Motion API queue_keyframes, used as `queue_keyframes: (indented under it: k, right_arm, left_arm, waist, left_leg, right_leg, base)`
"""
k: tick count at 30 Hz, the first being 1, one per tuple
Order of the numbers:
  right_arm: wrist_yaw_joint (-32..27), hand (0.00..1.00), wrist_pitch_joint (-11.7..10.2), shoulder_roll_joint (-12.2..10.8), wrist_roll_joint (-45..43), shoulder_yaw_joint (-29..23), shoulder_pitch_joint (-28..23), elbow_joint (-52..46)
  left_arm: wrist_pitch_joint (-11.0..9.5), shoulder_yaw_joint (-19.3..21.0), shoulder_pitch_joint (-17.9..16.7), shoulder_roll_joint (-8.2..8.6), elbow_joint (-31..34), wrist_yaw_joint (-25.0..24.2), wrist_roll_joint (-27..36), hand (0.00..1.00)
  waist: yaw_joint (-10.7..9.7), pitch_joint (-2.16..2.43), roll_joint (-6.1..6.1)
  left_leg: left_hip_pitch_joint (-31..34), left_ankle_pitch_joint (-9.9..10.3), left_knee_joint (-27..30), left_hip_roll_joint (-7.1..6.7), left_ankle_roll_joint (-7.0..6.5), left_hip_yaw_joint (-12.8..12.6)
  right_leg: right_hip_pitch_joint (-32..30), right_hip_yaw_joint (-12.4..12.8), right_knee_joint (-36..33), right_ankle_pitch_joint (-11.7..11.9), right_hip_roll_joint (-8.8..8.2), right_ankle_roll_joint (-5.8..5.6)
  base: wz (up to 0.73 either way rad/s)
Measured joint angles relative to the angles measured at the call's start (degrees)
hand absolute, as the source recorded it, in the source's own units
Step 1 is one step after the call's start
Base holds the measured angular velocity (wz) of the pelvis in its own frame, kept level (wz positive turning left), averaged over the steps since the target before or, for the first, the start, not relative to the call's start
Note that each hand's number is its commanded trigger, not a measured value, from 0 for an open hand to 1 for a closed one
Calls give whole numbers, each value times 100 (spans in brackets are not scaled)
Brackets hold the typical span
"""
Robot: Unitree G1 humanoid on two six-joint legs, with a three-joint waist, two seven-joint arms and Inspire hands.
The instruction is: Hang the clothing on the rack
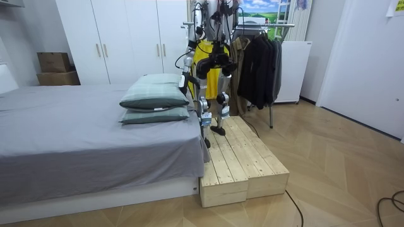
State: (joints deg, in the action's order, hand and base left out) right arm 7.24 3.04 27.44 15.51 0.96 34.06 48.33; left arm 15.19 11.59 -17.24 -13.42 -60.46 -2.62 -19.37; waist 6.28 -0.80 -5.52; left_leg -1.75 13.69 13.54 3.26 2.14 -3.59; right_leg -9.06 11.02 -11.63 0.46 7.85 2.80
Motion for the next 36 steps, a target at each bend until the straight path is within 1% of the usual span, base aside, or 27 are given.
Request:
queue_keyframes:
  k: [3,7,10,12,15,19,21,25,27,33,36]
  right_arm:
    - [-80,0,-63,0,-4,-19,-162,-2]
    - [-94,0,-63,1,0,-111,-301,0]
    - [-118,0,-97,1,51,-264,-349,54]
    - [-196,0,-126,0,52,-428,-529,67]
    - [-275,0,-126,1,52,-521,-681,108]
    - [-301,0,-126,0,52,-667,-739,107]
    - [-382,0,-126,1,52,-734,-740,108]
    - [-462,0,-128,1,52,-735,-767,108]
    - [-504,0,-183,1,57,-762,-899,107]
    - [-575,0,-183,0,63,-939,-1356,107]
    - [-579,0,-183,0,230,-943,-1397,108]
  left_arm:
    - [0,15,-3,-5,-1,-1,-1,0]
    - [0,64,-6,-4,-21,-8,-4,0]
    - [0,83,-8,-4,-118,-11,-6,0]
    - [1,108,-9,-4,-163,-11,-6,0]
    - [1,129,-10,-2,-209,-15,-4,0]
    - [1,146,-10,-2,-256,-15,0,0]
    - [1,164,-10,-2,-278,-15,0,0]
    - [1,168,-10,-2,-287,-15,-1,0]
    - [1,164,-10,-2,-287,-15,0,0]
    - [1,167,-13,-1,-304,-26,-2,0]
    - [1,165,-12,-1,-349,-33,-2,0]
  waist:
    - [-25,0,-2]
    - [-71,0,-3]
    - [-146,-5,7]
    - [-157,-9,12]
    - [-197,-11,15]
    - [-291,-11,14]
    - [-306,-11,14]
    - [-313,-12,21]
    - [-316,-11,21]
    - [-346,-12,32]
    - [-406,-7,53]
  left_leg:
    - [-1,2,-3,0,4,4]
    - [-2,1,-12,0,5,3]
    - [-66,-3,-34,0,0,-9]
    - [-120,-2,-73,0,-2,-15]
    - [-127,2,-81,-4,-6,-37]
    - [-90,8,-80,-7,-21,-43]
    - [-86,10,-84,-7,-25,-54]
    - [-83,11,-83,-7,-24,-54]
    - [-84,14,-82,-6,-24,-52]
    - [-78,17,-74,-10,-28,-52]
    - [-72,17,-67,-15,-28,-53]
  right_leg:
    - [0,1,2,-7,2,-1]
    - [-2,31,10,-7,10,-1]
    - [49,115,31,-2,37,-8]
    - [115,141,87,6,43,-19]
    - [116,145,92,11,39,-26]
    - [84,157,97,11,40,-28]
    - [73,192,96,12,54,-29]
    - [66,184,96,15,55,-31]
    - [70,145,99,14,41,-31]
    - [70,150,102,14,36,-32]
    - [65,192,100,18,44,-38]
  base:
    - [1]
    - [0]
    - [-5]
    - [-5]
    - [-3]
    - [0]
    - [-5]
    - [0]
    - [0]
    - [0]
    - [0]
